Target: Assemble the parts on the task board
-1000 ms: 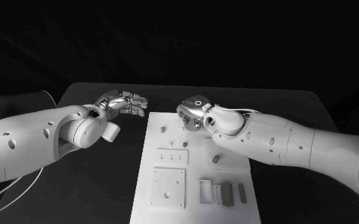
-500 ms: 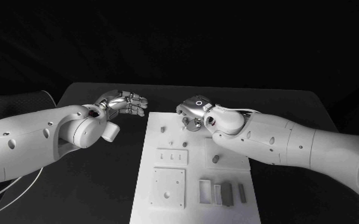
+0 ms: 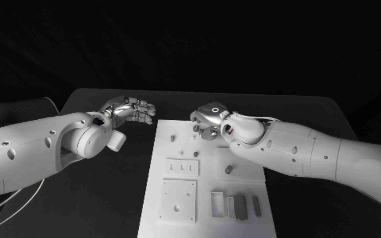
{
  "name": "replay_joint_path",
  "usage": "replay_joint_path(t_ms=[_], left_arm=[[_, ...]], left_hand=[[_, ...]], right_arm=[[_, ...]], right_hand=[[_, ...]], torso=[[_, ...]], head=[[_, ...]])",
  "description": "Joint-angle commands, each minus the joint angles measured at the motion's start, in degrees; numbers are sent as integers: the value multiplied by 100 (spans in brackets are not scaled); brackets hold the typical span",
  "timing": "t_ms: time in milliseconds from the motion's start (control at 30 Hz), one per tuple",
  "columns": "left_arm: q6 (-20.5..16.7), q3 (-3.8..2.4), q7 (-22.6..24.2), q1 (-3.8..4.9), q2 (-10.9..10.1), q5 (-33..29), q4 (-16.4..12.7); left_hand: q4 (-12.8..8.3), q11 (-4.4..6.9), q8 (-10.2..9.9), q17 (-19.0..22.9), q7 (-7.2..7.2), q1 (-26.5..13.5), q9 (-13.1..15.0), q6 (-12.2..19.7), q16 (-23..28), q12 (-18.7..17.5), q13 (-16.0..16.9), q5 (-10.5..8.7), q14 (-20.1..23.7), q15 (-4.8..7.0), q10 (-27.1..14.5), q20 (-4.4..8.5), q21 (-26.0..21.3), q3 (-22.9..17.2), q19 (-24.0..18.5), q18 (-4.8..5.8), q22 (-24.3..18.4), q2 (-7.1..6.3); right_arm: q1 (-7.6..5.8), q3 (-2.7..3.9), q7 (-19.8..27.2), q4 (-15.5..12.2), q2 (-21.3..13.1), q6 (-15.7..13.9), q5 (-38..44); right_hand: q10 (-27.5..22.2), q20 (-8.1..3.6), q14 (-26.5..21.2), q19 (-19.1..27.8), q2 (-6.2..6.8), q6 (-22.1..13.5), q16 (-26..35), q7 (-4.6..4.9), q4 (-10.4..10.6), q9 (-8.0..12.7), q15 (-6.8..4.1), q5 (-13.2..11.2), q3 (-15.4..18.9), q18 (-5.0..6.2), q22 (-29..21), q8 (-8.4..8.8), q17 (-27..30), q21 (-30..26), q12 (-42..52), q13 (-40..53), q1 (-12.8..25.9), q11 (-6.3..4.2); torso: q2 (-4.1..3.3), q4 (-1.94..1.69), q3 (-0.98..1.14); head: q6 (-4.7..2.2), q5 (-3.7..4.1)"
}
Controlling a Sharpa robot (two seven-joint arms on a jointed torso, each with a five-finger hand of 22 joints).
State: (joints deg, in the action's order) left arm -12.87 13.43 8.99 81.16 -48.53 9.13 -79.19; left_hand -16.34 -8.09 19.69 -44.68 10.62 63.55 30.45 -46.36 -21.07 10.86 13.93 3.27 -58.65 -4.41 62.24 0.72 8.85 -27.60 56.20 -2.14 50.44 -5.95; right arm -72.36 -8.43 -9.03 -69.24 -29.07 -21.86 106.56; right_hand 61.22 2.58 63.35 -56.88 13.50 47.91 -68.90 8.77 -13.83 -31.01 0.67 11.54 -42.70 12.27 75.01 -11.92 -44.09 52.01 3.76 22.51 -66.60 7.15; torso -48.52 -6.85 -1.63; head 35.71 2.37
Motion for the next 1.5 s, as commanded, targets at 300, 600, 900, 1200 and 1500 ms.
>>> replay_joint_path(t_ms=[300, 600, 900, 1200, 1500], left_arm=[[37, -6, 85, 13, -39, 16, 76], [167, -6, 182, 13, -56, 176, 109], [152, -6, 178, 13, -88, 185, 155], [170, -4, 159, 12, -50, 185, 210], [170, -3, 151, 11, -42, 185, 214]], left_hand=[[-11, 19, -21, -14, -13, 24, 9, 40, 30, -40, 8, -37, -50, -9, -34, 42, -31, 39, 18, -50, -9, -29], [-13, 11, -79, -37, -34, 28, 2, 128, 56, -59, 16, -37, -54, -11, -48, 40, -47, 68, 14, -44, -11, -106], [-8, 11, -99, -51, -47, 17, 7, 159, 73, -62, 24, -37, -55, -13, -43, 39, -56, 86, 14, -41, -12, -140], [-5, 12, -97, -57, -44, 9, 12, 152, 80, -64, 27, -37, -56, -13, -42, 40, -59, 92, 15, -40, -12, -144], [-1, 12, -93, -63, -36, 3, 19, 143, 86, -67, 30, -37, -57, -13, -43, 41, -61, 95, 18, -41, -12, -138]], right_arm=[[-65, 357, 130, -523, -756, -111, -1001], [-140, 503, -37, -845, -1420, 356, -1220], [-140, 505, -155, -1064, -1690, 940, -1133], [-86, 492, -201, -1181, -1699, 1148, -823], [15, 435, -246, -986, -1576, 1132, -547]], right_hand=[[274, -15, 42, -35, -94, 155, -12, 78, 43, 35, -19, -18, -8, 273, 75, -125, 61, 9, 45, -92, -66, -38], [318, 8, 22, -23, 23, 159, 13, 121, 153, 67, -6, -19, 49, 273, 66, -141, 91, -17, 25, -149, 62, -22], [-99, 196, -520, 457, 359, -263, 231, 24, 379, 237, 108, -24, 290, 244, 35, 32, 178, -308, -22, -377, 458, 83], [-755, 334, -896, 830, 384, -883, 354, -146, 196, 350, 177, -33, 874, 224, 53, 217, 354, -489, -17, -605, 924, 160], [-737, 357, -875, 788, 376, -773, 278, -71, 232, 308, 182, -17, 841, 272, 65, 85, 396, -472, 22, -621, 816, 162]], torso=[[10, 36, 11], [18, 102, 37], [9, 145, 69], [5, 126, 58], [5, 128, 52]], head=[[-121, 68], [-208, 116], [-237, 134], [-216, 190], [-197, 198]])
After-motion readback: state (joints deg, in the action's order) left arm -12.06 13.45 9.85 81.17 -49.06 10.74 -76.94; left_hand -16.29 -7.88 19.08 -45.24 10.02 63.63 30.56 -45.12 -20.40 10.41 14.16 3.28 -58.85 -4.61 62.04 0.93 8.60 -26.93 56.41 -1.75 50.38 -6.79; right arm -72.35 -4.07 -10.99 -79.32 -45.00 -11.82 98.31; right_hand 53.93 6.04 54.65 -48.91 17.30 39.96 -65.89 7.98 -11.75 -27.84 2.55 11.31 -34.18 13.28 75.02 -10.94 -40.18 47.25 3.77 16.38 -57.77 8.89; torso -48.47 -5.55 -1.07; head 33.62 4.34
